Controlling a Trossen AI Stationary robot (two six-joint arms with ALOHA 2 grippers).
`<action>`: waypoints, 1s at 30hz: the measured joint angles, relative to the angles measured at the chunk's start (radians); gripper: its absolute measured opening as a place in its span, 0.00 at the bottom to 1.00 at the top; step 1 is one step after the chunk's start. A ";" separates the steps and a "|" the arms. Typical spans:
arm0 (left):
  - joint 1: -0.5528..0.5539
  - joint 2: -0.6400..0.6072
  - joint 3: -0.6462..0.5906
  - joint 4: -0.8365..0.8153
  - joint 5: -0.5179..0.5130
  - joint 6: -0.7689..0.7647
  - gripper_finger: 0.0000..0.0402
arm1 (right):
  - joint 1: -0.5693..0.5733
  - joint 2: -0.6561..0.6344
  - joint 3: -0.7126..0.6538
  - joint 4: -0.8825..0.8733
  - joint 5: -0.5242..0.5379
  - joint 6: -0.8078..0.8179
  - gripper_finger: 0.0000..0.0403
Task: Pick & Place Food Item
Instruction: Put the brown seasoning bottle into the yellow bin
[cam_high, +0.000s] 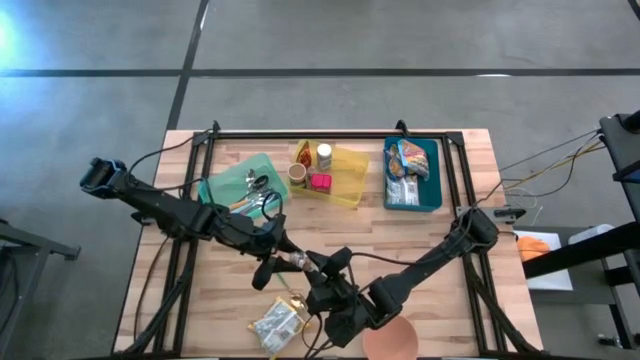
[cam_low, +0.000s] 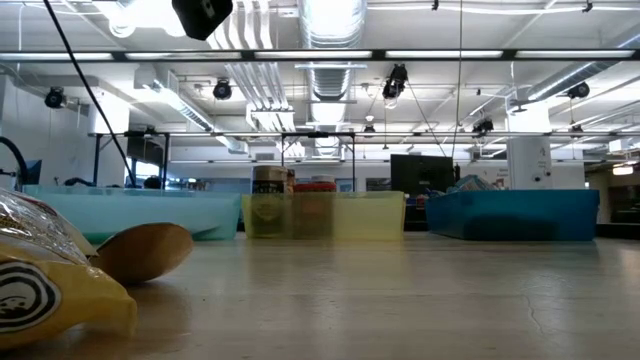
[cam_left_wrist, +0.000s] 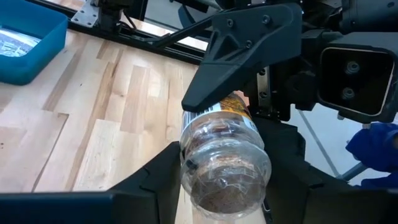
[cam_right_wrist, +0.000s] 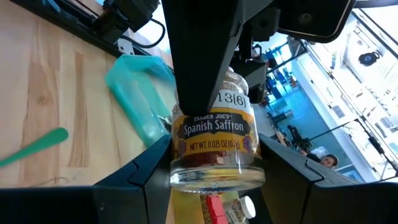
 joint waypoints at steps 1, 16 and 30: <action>0.000 0.000 0.000 0.000 0.000 0.000 0.44 | 0.000 0.000 0.000 0.000 0.000 0.000 0.47; -0.002 0.000 0.002 0.010 0.016 -0.073 0.43 | 0.001 0.000 0.000 -0.003 -0.003 0.021 0.63; 0.000 -0.001 0.047 -0.077 -0.015 -0.104 0.42 | 0.002 0.001 0.000 -0.011 0.009 0.042 0.90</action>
